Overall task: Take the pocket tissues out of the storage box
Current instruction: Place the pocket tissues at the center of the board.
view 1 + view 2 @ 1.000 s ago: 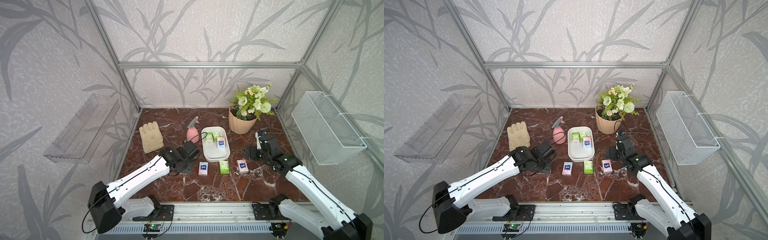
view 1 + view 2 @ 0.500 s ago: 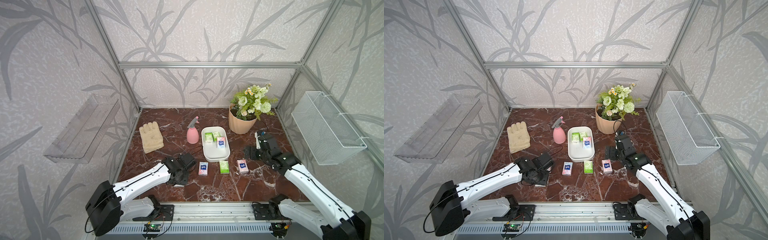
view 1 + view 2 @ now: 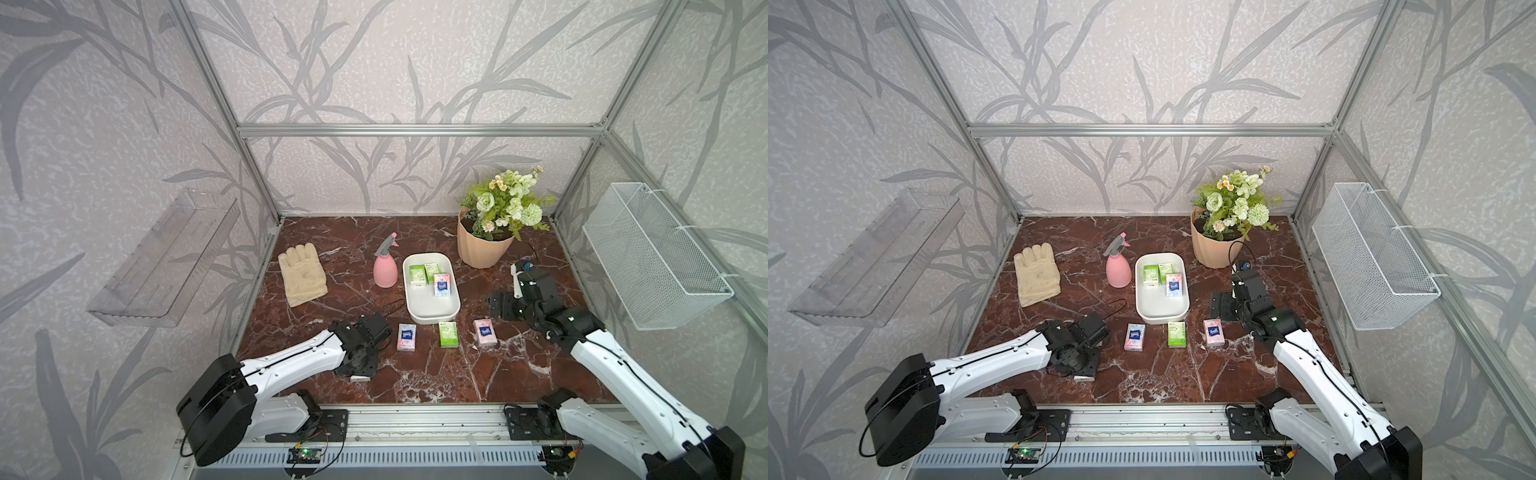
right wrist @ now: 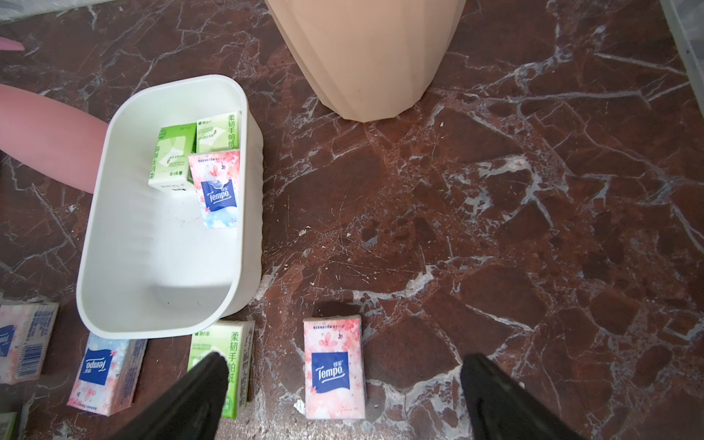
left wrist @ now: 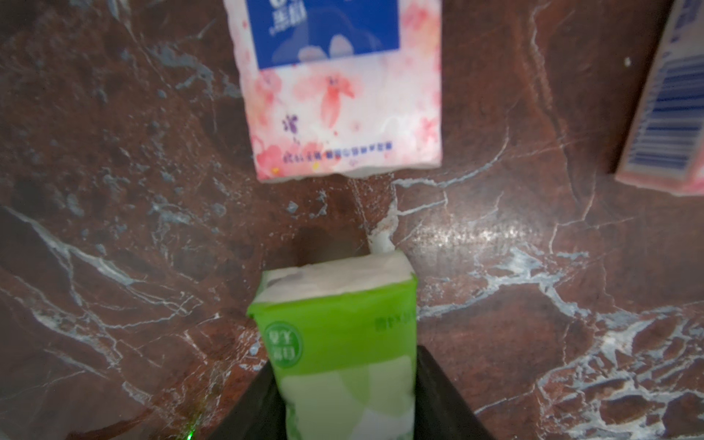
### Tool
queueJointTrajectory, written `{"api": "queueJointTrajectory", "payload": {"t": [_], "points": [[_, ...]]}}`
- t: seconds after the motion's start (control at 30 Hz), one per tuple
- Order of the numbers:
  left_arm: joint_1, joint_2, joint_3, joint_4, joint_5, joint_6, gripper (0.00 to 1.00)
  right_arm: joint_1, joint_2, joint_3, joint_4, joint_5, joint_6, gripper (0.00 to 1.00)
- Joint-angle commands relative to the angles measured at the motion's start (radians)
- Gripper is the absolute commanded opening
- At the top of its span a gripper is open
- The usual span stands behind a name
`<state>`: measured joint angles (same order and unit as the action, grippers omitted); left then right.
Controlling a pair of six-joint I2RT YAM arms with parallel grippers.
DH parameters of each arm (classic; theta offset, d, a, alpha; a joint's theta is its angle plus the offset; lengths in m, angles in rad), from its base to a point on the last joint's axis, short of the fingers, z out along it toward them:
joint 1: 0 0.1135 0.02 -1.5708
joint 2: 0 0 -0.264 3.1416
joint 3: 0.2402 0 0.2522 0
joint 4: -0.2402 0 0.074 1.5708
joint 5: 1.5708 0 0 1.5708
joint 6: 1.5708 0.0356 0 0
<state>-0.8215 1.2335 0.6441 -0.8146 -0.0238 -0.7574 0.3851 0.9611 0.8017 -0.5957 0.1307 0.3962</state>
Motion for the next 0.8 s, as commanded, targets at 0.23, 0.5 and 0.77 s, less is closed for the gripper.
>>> {"api": "queueJointTrajectory", "payload": {"t": [0.23, 0.5, 0.77], "points": [[0.006, -0.033, 0.088, -0.108, -0.105, 0.036, 0.72, -0.004, 0.011, 0.043, -0.010, 0.023, 0.001, 0.99], [0.007, -0.055, 0.309, -0.177, -0.186, 0.121, 0.87, -0.004, 0.007, 0.060, -0.013, 0.030, -0.007, 0.99], [0.016, 0.040, 0.505, 0.028, -0.167, 0.213, 0.91, -0.004, -0.006, 0.065, -0.009, 0.017, 0.011, 0.99]]}}
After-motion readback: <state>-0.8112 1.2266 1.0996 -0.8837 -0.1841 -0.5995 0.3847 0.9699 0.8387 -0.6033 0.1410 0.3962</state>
